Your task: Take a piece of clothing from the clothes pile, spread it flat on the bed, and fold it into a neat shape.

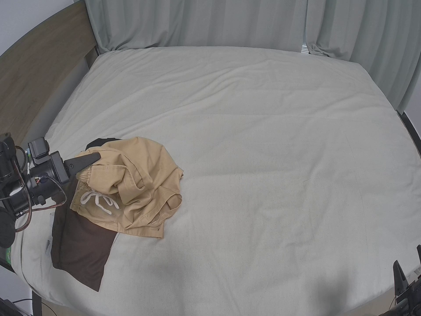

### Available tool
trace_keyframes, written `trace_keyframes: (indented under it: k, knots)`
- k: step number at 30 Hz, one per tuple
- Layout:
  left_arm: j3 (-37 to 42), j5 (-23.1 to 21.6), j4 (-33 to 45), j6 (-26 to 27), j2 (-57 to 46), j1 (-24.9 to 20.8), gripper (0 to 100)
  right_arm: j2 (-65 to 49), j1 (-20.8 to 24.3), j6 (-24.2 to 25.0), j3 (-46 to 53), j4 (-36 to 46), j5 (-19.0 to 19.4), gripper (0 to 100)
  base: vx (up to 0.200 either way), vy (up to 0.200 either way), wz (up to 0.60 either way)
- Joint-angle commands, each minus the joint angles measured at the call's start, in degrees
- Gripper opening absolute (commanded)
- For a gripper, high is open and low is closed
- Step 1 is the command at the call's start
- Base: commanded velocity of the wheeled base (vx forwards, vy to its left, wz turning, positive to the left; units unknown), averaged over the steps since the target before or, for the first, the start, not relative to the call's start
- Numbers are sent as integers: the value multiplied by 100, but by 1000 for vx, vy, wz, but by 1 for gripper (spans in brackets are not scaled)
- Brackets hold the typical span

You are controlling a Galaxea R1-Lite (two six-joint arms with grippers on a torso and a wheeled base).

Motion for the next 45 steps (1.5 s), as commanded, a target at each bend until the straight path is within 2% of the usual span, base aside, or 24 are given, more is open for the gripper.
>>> trace_keyframes:
  k: [1,4,8,10,14,19,23,27,32,37,45]
  knots:
    - [75,74,2,1,-105,-84,0,-66,-2,0,92,-5,-5,100,0,0,0]
    - [119,188,-7,1,-167,-243,0,-66,7,0,92,-5,3,100,0,0,0]
    - [101,812,20,-42,-316,-664,0,-66,7,0,92,4,3,100,0,0,0]
    - [101,812,20,-42,-316,-664,0,-66,7,0,92,4,3,100,0,0,0]
    - [119,1331,20,-157,-422,-1157,0,-66,7,8,92,-5,-5,100,0,0,0]
    - [13,1893,20,-763,-650,-1754,0,-66,7,8,92,4,3,100,0,0,0]
    - [-13,2297,11,-913,-650,-2132,0,-66,7,8,92,4,3,100,0,0,0]
    - [-40,2517,2,-1018,-641,-2387,0,-66,7,17,92,4,3,100,0,0,0]
    - [-400,3317,2,-1378,-606,-3081,0,-66,7,17,92,-5,-5,100,0,0,0]
    - [-690,3844,2,-1616,-466,-3679,0,-66,7,17,92,-5,-5,100,0,0,0]
    - [-1279,4512,-33,-2187,-105,-4198,0,-66,7,26,92,-5,-5,100,0,0,0]
